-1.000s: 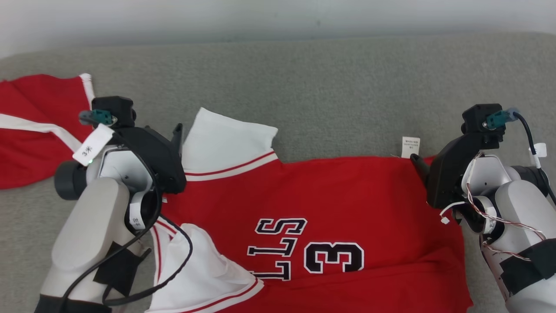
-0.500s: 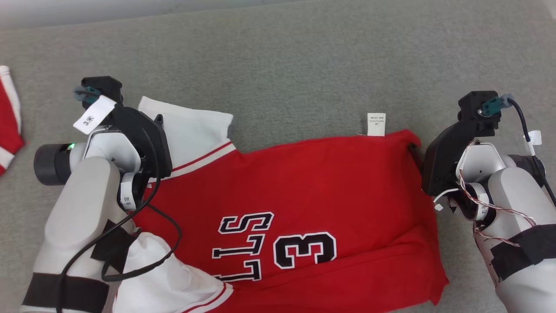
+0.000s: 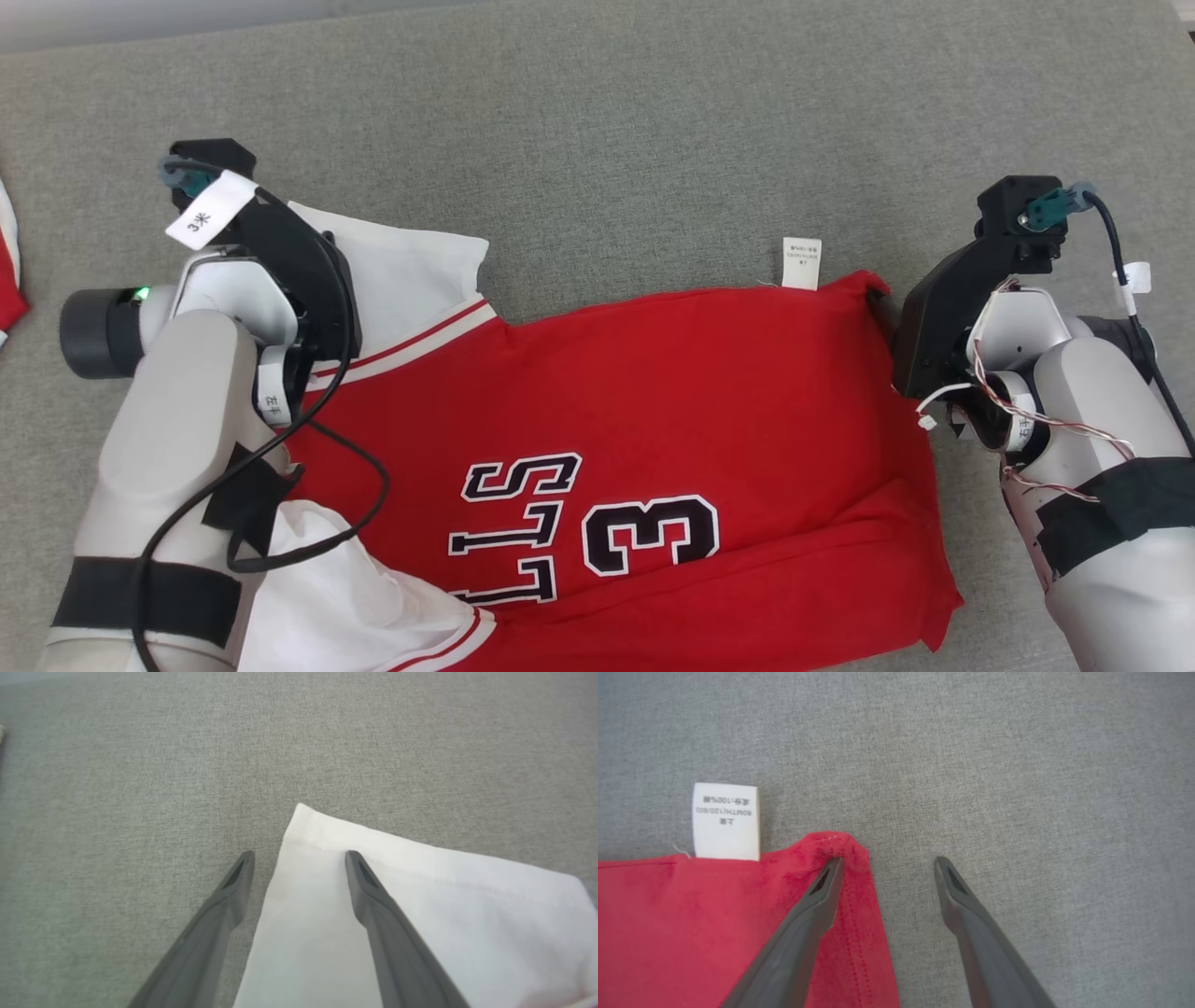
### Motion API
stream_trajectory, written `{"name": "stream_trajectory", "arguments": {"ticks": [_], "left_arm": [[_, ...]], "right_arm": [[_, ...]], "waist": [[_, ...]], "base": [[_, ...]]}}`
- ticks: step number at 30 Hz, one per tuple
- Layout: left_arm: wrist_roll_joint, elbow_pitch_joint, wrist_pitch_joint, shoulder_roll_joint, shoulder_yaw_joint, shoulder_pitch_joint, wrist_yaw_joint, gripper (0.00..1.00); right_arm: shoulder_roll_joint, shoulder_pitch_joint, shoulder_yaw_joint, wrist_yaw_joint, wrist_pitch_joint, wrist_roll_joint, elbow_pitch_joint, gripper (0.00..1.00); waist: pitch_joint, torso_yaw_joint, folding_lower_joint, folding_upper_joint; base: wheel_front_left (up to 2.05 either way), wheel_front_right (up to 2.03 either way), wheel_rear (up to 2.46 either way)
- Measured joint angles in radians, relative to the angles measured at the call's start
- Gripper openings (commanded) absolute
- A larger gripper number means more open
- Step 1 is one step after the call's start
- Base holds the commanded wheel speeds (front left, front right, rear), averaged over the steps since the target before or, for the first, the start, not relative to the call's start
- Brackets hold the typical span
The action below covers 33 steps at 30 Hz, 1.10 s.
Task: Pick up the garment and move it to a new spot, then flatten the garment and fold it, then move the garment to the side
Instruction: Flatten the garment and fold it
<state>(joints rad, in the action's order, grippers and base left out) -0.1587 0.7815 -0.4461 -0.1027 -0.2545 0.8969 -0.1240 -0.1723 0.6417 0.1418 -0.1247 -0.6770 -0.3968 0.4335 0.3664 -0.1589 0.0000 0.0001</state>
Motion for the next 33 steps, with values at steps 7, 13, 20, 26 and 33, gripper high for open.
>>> {"name": "stream_trajectory", "arguments": {"ticks": [7, 13, 20, 26, 33], "left_arm": [[0.011, 0.019, -0.003, 0.026, 0.010, 0.011, 0.000, 1.00], [0.023, 0.028, -0.002, 0.038, 0.016, 0.019, 0.000, 1.00], [0.029, 0.046, 0.008, 0.042, 0.029, 0.032, 0.000, 0.95], [0.031, 0.058, 0.019, 0.048, 0.041, 0.032, 0.000, 0.00], [0.033, 0.074, 0.030, 0.055, 0.047, 0.032, 0.000, 0.00]], "right_arm": [[0.005, 0.007, 0.003, 0.000, 0.009, 0.000, 0.030, 1.00], [0.027, 0.028, -0.007, -0.003, 0.027, -0.010, 0.042, 0.93], [0.055, 0.046, -0.011, 0.002, 0.035, -0.038, 0.062, 0.65], [0.058, 0.046, -0.007, 0.020, 0.034, -0.058, 0.088, 0.00], [0.059, 0.051, -0.006, 0.023, 0.038, -0.059, 0.107, 0.00]], "waist": [[0.010, 0.008, 0.0000, -0.0001], [0.020, 0.015, -0.0001, -0.0002], [0.025, 0.023, 0.0000, -0.0001], [0.026, 0.027, -0.0001, -0.0001], [0.025, 0.026, 0.0000, -0.0001]], "base": [[0.00, 0.00, 0.00], [0.00, 0.00, 0.00], [0.00, 0.00, 0.00], [0.00, 0.00, 0.00], [0.00, 0.00, 0.00]]}}
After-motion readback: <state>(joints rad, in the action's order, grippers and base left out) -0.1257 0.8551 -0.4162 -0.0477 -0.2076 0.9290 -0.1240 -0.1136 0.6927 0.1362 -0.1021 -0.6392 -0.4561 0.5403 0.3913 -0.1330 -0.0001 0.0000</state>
